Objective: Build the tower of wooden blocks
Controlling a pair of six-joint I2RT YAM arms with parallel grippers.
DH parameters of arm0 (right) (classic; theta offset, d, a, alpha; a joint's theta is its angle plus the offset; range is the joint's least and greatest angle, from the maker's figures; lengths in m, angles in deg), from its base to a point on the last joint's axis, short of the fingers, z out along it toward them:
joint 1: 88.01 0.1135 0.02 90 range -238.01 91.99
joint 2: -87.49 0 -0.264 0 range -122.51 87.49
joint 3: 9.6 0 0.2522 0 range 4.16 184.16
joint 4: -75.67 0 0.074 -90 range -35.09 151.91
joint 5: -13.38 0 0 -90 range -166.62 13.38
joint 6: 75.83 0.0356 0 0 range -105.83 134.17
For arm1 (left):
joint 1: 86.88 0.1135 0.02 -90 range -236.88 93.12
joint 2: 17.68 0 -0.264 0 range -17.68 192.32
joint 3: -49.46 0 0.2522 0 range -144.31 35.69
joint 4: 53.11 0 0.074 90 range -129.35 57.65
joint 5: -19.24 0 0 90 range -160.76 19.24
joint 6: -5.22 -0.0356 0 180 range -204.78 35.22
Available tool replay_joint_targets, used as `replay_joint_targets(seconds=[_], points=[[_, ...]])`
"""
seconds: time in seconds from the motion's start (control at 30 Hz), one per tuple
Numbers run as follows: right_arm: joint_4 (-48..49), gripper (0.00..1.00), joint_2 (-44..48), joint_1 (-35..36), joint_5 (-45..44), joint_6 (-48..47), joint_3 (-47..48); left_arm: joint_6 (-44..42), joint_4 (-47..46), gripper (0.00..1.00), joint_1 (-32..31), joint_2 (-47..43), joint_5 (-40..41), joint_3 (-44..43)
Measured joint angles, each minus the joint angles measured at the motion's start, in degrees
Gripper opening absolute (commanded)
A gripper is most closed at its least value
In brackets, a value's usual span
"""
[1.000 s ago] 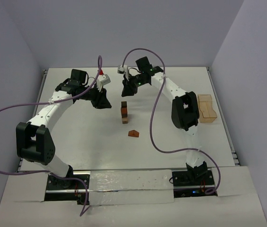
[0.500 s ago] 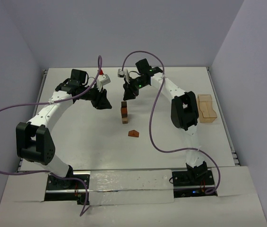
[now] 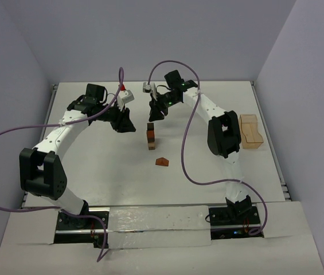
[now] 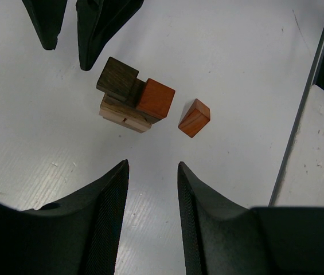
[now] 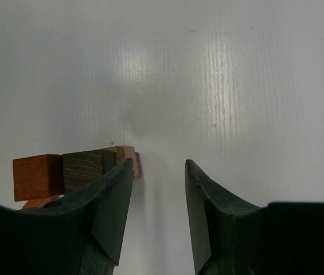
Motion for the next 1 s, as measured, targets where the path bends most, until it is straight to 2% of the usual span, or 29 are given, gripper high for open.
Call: replay_joint_targets(seconds=[0.73,1.0], points=[[-1.3,0.57,0.0,0.0,1.0,-0.3,1.0,-0.1,0.0,0.47,0.0,0.0,0.0,0.0],[-1.8,0.63,0.0,0.0,1.0,-0.6,1.0,-0.1,0.0,0.47,0.0,0.0,0.0,0.0]])
